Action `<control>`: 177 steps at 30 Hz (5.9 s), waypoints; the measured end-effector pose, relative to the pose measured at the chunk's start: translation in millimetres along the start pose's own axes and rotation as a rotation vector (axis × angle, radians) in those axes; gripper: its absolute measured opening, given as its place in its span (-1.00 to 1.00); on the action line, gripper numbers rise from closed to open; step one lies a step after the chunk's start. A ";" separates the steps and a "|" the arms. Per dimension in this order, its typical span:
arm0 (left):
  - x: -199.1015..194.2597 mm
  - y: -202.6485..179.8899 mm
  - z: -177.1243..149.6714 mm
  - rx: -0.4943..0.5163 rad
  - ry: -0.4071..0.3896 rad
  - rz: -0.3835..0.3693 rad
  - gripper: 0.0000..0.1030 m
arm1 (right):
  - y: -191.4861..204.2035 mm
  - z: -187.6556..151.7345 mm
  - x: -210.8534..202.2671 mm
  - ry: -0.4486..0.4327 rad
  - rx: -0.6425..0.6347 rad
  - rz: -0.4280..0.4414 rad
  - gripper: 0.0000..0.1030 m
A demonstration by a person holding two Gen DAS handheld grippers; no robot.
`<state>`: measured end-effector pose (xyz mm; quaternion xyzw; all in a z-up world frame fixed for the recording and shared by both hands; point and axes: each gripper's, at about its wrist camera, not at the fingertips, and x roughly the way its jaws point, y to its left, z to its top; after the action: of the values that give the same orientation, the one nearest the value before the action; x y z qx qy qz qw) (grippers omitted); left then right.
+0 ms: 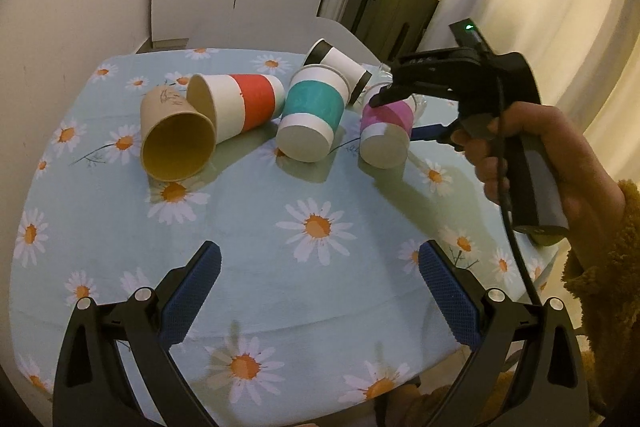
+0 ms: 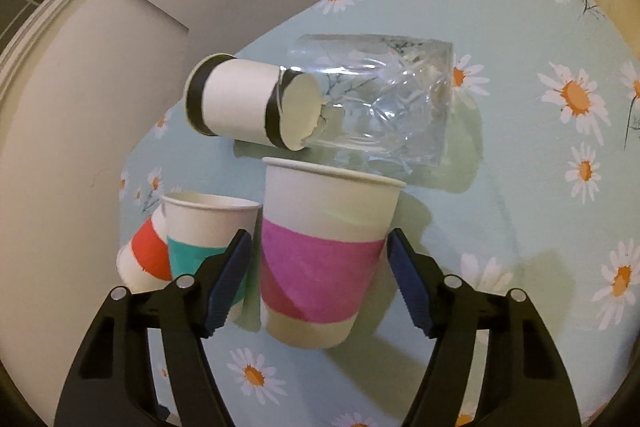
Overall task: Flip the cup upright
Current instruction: 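Close the right gripper on the pink-band cup's body and lift it, then rotate the held pink-band cup upright with the right gripper, opening up, then pass the upright pink-band cup from the right gripper into the left gripper, then carry the upright pink-band cup with the left gripper and lower it onto the tablecloth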
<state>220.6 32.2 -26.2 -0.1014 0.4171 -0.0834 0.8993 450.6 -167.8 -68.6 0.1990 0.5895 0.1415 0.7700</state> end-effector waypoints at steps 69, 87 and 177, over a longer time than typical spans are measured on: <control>-28.2 22.2 -31.6 -0.024 0.113 0.048 0.87 | 19.2 -174.0 -105.4 0.087 -0.253 0.114 0.45; 26.5 -55.6 19.5 -0.040 0.381 -0.019 0.87 | -71.1 -213.1 -152.5 -0.022 -0.149 0.263 0.46; 18.9 -98.9 -90.6 0.140 -0.716 0.328 0.22 | -86.6 -208.4 -150.2 -0.130 -0.246 0.296 0.46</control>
<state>156.7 -77.9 -72.3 0.0055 0.0810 0.0738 0.9940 208.4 -282.9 -28.7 0.1965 0.4811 0.3109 0.7958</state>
